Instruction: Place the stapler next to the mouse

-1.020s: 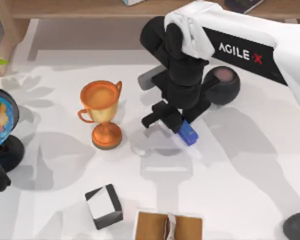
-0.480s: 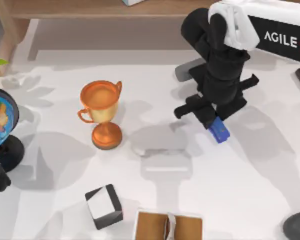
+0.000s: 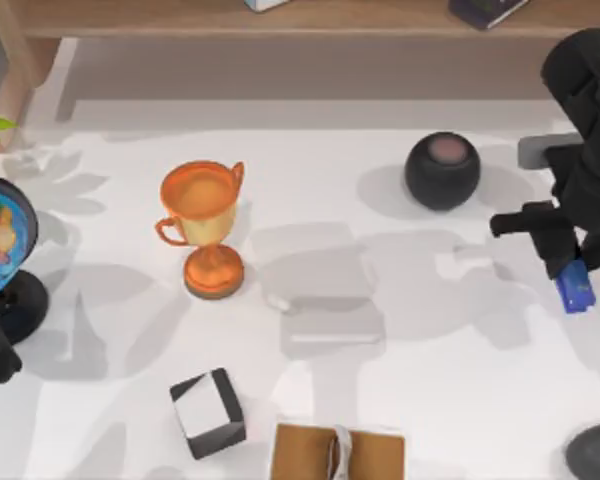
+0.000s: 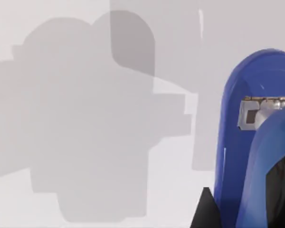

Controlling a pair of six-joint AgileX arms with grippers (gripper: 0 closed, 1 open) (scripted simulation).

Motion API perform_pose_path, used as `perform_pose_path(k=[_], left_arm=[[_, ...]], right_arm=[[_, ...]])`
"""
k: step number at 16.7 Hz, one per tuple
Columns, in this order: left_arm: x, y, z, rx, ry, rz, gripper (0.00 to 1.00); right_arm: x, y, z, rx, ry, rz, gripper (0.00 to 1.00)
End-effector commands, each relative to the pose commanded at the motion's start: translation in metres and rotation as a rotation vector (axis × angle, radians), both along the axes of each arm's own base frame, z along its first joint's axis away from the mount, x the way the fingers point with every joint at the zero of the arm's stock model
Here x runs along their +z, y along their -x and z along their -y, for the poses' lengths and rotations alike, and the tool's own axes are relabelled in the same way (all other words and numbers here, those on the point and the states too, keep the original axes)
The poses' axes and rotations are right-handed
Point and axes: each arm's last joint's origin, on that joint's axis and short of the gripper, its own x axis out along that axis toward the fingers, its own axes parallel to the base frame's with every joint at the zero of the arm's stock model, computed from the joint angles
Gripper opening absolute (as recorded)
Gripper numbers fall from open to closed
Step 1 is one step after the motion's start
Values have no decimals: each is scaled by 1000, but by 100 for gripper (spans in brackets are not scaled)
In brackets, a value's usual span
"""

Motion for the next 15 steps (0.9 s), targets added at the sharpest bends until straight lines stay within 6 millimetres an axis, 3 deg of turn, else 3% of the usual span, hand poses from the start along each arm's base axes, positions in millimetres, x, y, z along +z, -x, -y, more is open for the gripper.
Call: perform_pose_path(k=[4, 15], left_arm=[[0, 0, 0, 0, 0, 0, 100], [0, 0, 0, 0, 0, 0, 100]], right_arm=[[1, 15, 26, -88, 0, 9, 0], [9, 16, 18, -39, -8, 29, 0]])
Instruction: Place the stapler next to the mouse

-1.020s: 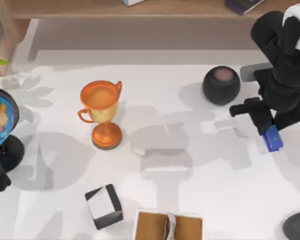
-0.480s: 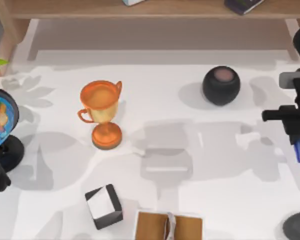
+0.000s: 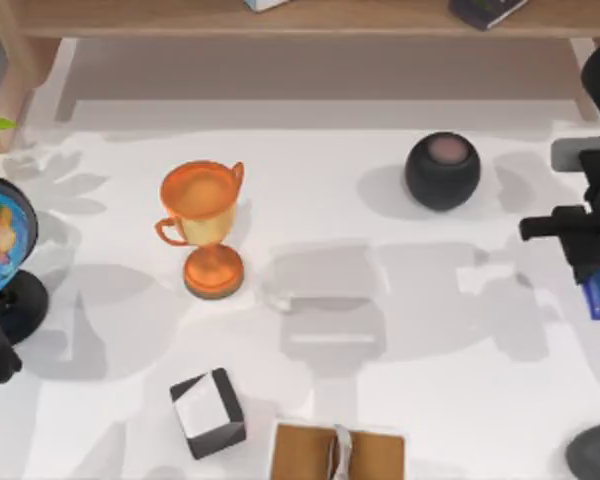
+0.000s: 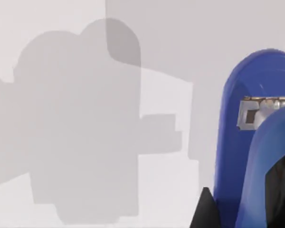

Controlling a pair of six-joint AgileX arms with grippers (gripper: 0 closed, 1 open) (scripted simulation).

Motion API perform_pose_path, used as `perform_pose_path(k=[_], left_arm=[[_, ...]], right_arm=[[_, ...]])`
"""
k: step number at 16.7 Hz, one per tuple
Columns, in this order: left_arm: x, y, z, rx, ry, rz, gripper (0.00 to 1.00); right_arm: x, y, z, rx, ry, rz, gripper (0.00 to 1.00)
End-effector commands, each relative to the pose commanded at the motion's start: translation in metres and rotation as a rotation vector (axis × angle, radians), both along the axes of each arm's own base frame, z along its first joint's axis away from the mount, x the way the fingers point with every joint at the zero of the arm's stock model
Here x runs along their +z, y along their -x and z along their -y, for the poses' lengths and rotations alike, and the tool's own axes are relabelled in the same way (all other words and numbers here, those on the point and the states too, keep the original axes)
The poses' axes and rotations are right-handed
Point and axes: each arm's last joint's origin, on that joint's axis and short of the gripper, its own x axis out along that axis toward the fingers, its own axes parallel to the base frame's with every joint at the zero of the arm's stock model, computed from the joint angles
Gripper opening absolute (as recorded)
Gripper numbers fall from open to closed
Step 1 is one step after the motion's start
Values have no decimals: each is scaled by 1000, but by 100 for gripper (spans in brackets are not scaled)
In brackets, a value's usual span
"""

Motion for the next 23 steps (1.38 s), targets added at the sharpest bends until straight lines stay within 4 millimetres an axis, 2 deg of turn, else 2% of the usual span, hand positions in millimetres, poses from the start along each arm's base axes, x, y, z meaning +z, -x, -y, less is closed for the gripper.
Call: perform_pose_path(k=[8, 16, 19, 23], left_arm=[[0, 0, 0, 0, 0, 0, 100], [0, 0, 0, 0, 0, 0, 100], [0, 0, 0, 0, 0, 0, 100], [0, 0, 0, 0, 0, 0, 100]], right_arm=[[8, 3, -8, 49, 8, 29, 0], [8, -1, -1, -2, 0, 75, 0], [1, -3, 3, -30, -5, 76, 0], [-19, -4, 7, -47, -3, 38, 0]])
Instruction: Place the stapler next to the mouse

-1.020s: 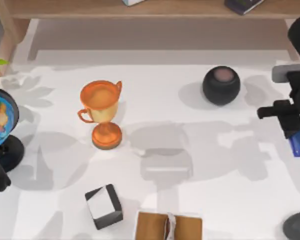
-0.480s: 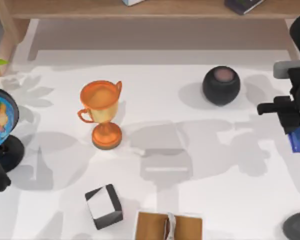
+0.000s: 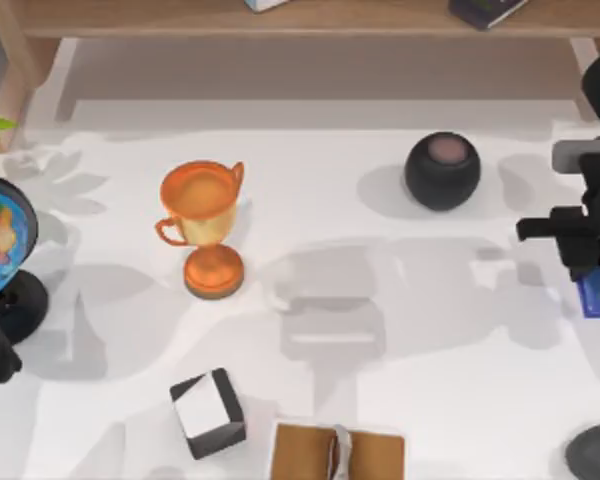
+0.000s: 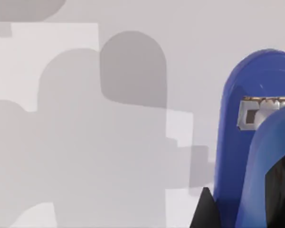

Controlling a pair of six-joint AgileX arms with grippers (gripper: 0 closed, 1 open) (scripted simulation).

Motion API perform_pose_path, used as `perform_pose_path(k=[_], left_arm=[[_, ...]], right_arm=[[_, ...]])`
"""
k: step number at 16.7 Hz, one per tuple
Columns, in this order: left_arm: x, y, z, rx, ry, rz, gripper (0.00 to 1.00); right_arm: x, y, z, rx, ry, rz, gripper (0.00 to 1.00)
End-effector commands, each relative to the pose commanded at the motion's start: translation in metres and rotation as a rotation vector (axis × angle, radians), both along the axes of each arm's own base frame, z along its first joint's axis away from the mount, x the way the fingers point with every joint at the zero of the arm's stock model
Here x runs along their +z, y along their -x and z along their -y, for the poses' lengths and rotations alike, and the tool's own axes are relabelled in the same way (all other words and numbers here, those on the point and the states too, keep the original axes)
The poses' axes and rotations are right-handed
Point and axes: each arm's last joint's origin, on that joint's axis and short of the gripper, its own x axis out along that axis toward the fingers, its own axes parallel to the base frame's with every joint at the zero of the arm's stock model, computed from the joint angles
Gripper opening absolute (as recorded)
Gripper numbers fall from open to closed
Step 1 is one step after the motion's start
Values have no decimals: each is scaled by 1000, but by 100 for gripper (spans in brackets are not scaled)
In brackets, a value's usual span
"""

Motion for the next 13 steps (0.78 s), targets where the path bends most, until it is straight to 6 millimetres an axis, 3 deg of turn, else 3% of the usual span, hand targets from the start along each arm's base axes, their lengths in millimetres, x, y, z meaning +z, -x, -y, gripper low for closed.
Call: perform_pose_path(k=[3, 8, 13], left_arm=[[0, 0, 0, 0, 0, 0, 100], [0, 0, 0, 0, 0, 0, 100], [0, 0, 0, 0, 0, 0, 100]], right_arm=[[-19, 4, 2, -4, 8, -58, 0], [-19, 4, 2, -4, 8, -58, 0], [-19, 4, 2, -4, 8, -58, 38]])
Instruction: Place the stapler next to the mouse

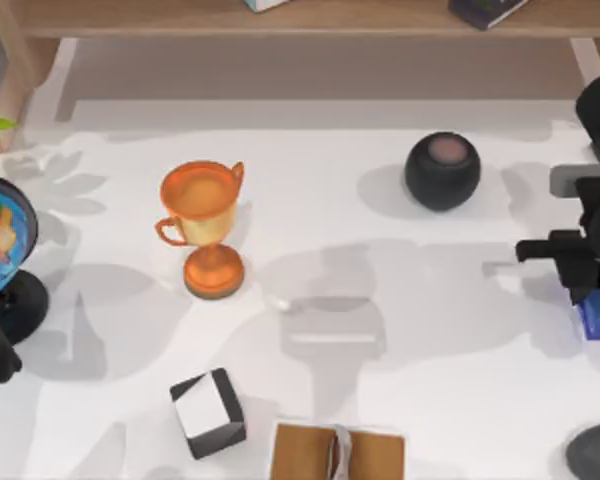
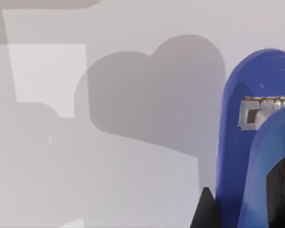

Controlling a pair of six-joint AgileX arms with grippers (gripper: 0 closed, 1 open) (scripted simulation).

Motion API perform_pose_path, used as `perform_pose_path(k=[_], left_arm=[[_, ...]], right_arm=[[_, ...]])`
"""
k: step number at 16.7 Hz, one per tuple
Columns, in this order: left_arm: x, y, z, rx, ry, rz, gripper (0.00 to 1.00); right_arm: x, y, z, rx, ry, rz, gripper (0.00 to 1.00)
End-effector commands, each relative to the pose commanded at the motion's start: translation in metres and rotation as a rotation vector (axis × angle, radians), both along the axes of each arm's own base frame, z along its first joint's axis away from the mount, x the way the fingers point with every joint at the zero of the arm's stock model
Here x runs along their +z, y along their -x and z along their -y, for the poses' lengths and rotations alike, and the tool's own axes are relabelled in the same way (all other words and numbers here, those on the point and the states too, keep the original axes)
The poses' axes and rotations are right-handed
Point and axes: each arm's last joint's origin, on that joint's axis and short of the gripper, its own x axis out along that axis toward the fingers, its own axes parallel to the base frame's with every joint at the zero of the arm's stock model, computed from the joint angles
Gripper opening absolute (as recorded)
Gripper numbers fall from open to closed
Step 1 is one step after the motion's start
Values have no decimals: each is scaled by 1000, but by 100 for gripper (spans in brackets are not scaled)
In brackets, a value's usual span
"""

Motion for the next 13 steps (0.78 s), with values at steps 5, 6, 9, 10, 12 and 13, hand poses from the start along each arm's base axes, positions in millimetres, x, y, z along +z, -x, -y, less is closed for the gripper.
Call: perform_pose_path(k=[5, 6, 9, 10, 12, 13], left_arm=[[0, 0, 0, 0, 0, 0, 100], [0, 0, 0, 0, 0, 0, 100], [0, 0, 0, 0, 0, 0, 100], [0, 0, 0, 0, 0, 0, 100], [0, 0, 0, 0, 0, 0, 100], [0, 0, 0, 0, 0, 0, 100]], right_arm=[[0, 0, 0, 0, 0, 0, 75], [0, 0, 0, 0, 0, 0, 83], [0, 0, 0, 0, 0, 0, 100], [0, 0, 0, 0, 0, 0, 100], [0, 0, 0, 0, 0, 0, 100], [0, 0, 0, 0, 0, 0, 100]])
